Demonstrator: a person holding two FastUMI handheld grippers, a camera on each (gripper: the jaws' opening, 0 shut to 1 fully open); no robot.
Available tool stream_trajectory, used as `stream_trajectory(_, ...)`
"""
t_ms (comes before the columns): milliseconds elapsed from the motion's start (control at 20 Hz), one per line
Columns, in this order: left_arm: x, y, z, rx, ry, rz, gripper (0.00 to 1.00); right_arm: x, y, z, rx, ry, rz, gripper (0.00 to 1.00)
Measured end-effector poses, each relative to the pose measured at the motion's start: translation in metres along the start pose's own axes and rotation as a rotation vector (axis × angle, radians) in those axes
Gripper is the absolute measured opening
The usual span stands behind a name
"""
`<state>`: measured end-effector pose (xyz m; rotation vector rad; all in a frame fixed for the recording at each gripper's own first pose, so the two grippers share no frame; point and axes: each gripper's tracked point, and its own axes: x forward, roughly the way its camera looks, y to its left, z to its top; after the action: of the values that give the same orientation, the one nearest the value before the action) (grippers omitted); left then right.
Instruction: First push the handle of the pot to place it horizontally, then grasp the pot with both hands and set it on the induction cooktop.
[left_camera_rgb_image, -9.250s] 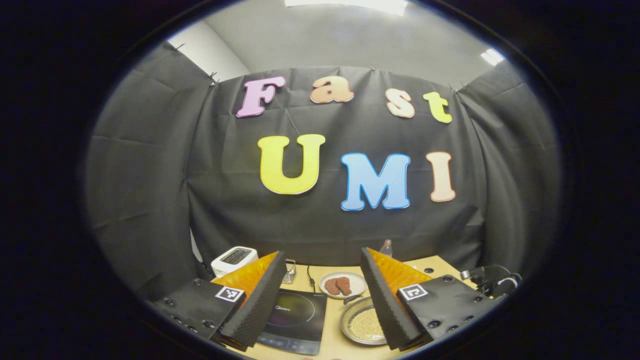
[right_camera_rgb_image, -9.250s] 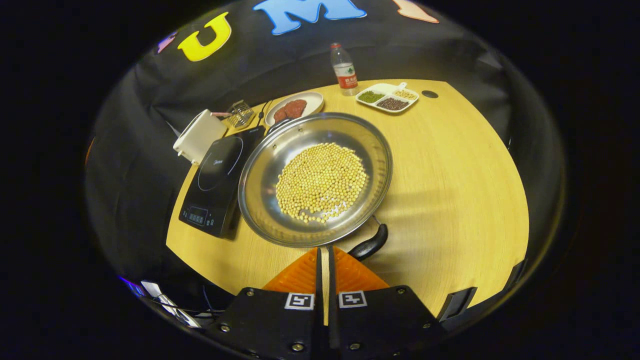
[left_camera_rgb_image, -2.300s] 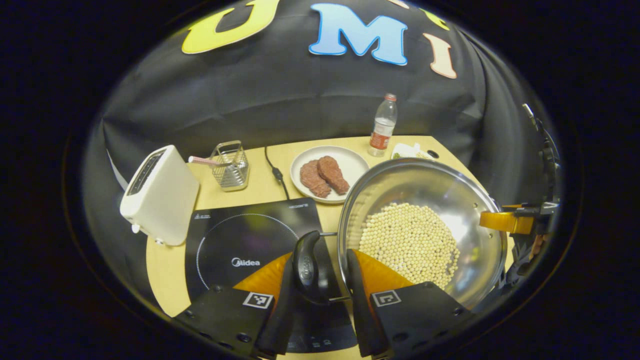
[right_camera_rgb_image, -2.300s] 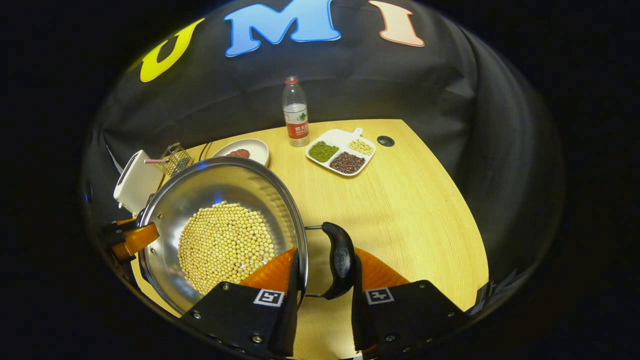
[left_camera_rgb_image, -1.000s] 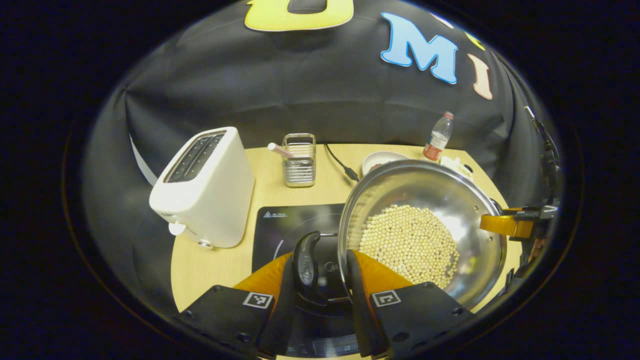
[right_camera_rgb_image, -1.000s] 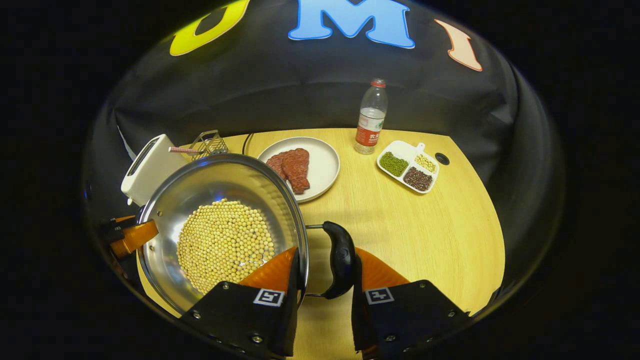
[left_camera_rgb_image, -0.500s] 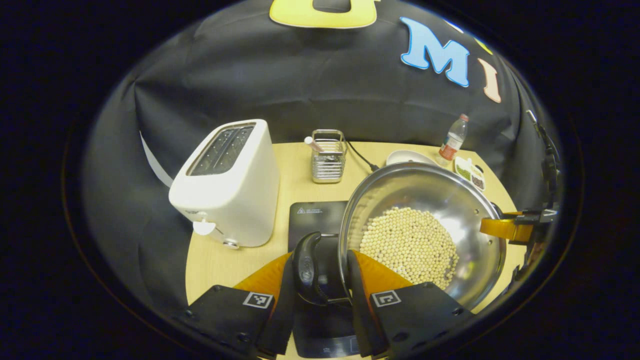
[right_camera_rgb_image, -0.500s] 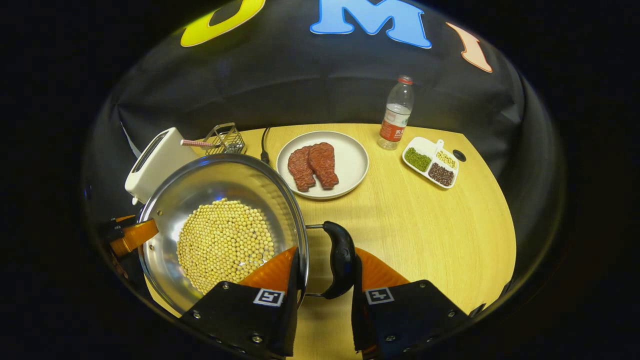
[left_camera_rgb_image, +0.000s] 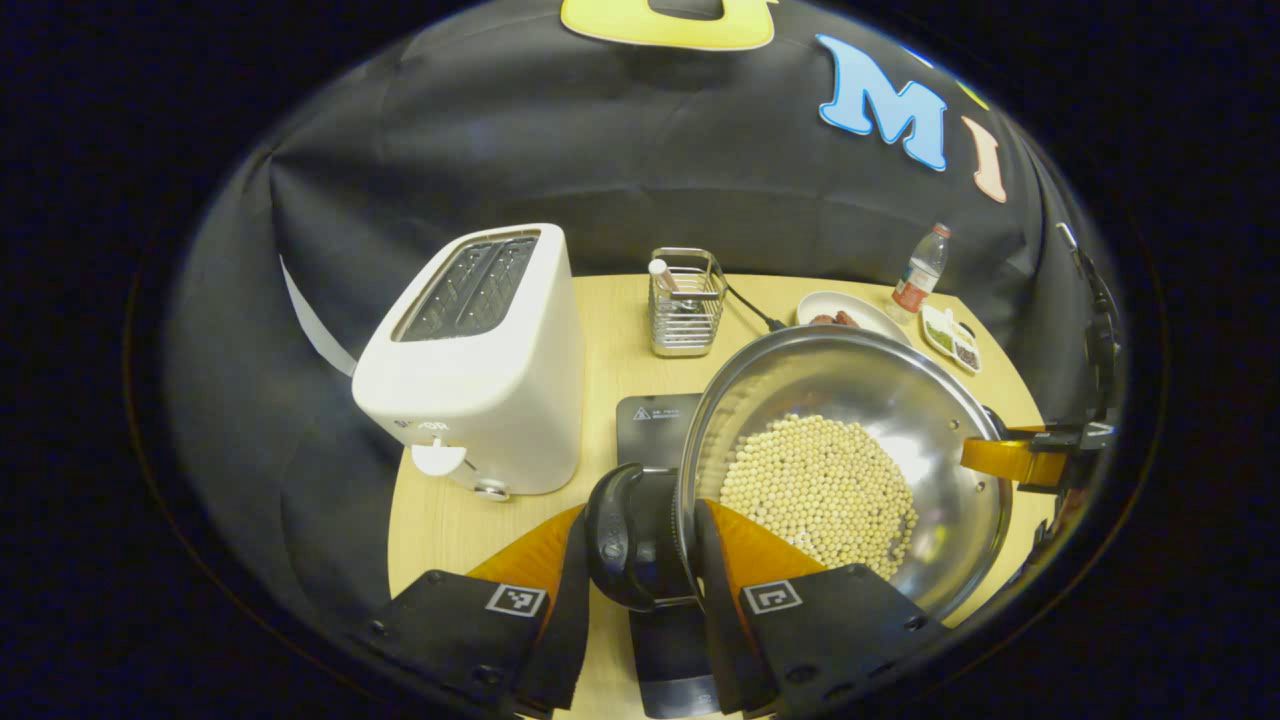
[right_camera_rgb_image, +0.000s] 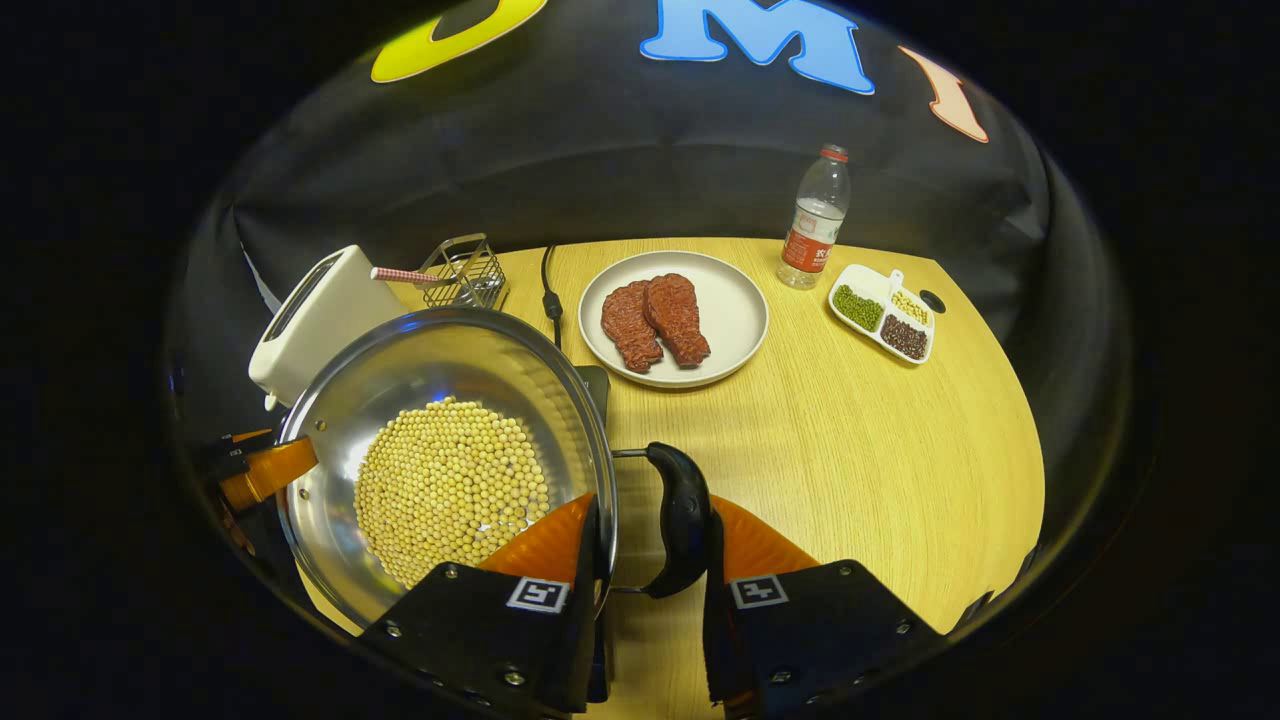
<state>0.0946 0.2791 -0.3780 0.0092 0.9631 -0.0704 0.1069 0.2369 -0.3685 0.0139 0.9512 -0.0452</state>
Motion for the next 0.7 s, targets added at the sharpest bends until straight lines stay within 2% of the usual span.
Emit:
stream_trajectory(100, 0.0009, 0.0000, 0.0007, -0.009, 0.009, -0.001, 0.55, 0.0032, 0.0028, -0.0014, 0.000, 0.003, -0.002, 0.44)
stream_trajectory(300, 0.0004, 0.0017, -0.0027, -0.008, 0.003, 0.000, 0.55, 0.0082, 0.0067, -0.0012, 0.003, -0.007, -0.006, 0.44)
stream_trajectory(350, 0.0006, 0.0005, -0.0039, -0.014, 0.005, 0.001, 0.58, 0.0083, 0.0080, -0.0007, 0.002, -0.009, -0.007, 0.44)
stream_trajectory(400, -0.0004, 0.0005, -0.0050, -0.021, 0.009, -0.003, 0.55, 0.0075, 0.0085, -0.0008, 0.001, -0.013, -0.010, 0.45)
stream_trajectory(550, 0.0031, 0.0015, -0.0039, -0.033, -0.004, -0.006, 0.55, 0.0082, 0.0105, -0.0014, 0.018, -0.023, -0.006, 0.45)
stream_trajectory(700, 0.0013, 0.0050, -0.0047, -0.023, -0.027, 0.021, 0.61, 0.0069, 0.0106, 0.0006, 0.024, -0.041, 0.000, 0.45)
